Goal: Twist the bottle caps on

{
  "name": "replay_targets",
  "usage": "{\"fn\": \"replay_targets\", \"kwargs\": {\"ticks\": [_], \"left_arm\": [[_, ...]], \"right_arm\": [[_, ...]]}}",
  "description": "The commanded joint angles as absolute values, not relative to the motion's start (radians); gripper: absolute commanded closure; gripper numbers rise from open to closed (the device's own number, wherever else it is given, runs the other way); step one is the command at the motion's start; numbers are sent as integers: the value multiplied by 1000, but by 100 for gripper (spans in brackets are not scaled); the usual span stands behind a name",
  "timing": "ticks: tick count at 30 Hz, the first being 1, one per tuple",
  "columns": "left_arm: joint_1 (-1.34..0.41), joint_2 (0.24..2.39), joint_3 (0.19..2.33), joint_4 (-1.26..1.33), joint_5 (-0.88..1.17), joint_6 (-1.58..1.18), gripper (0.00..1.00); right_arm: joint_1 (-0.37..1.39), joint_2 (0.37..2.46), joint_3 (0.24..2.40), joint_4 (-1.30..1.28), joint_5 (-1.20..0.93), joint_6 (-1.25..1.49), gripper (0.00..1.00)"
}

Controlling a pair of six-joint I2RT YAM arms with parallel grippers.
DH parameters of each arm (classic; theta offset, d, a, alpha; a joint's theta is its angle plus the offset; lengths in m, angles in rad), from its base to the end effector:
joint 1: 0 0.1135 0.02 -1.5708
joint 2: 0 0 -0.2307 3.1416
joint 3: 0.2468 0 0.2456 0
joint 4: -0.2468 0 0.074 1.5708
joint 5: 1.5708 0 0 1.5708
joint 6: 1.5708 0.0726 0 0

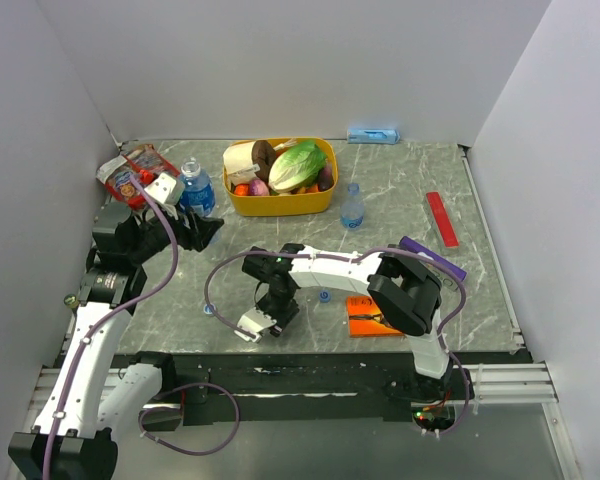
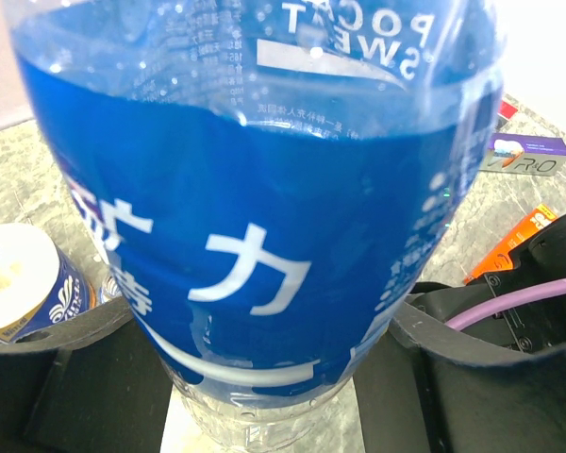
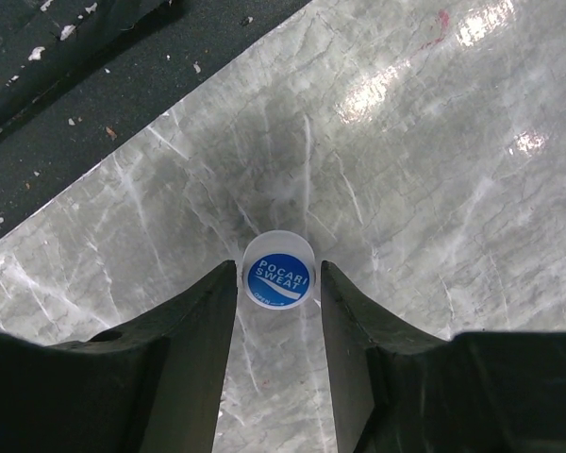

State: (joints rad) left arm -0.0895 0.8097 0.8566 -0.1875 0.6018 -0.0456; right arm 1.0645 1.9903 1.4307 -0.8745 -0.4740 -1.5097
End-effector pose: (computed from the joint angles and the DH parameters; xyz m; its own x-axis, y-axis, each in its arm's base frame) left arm 0.2239 -0.0614 0.3329 -0.1682 -0.0226 -0.9855 0.6250 0.7707 -0.1244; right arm 0.1488 0.3366 0.1113 0.7774 -0.4293 -0.4597 -0.5289 -0.8417 -0.1084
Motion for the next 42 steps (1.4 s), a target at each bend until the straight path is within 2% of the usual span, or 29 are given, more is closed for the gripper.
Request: {"fn": "replay_targets", "kwargs": {"ticks": [1, 9, 12, 13, 16, 20, 24, 30, 36, 42], "left_arm": [[-84, 802, 854, -138, 618, -57, 93], [-81, 808, 854, -129, 623, -63, 93], [-81, 816, 856, -123, 624, -60, 92], [-81, 816, 856, -123, 626, -60, 93], [-81, 830, 861, -129, 664, -34, 96], [-104, 873, 899, -153, 729, 40, 99], [-213, 978, 948, -179, 732, 205, 99], [-389, 1152, 1046, -259, 724, 372, 99], [-550, 1152, 907, -255, 654, 590, 99], [-666, 1077, 724, -128, 554, 706, 99]], "right_arm": [[1071, 2000, 1416, -873, -469, -1505, 52], [1069, 2002, 1410, -850, -468, -1474, 54], [1069, 2000, 1410, -839, -463, -1468, 58], [1068, 1997, 1410, -836, -460, -1465, 63], [1049, 1971, 1407, -816, -449, -1442, 70], [1000, 1873, 1397, -841, -426, -1364, 74], [902, 1642, 1416, -925, -455, -1253, 76], [680, 1377, 1569, -1107, -532, -1120, 77], [660, 1171, 1598, -1065, -482, -1282, 77], [722, 1189, 1611, -1124, -477, -1322, 76]]}}
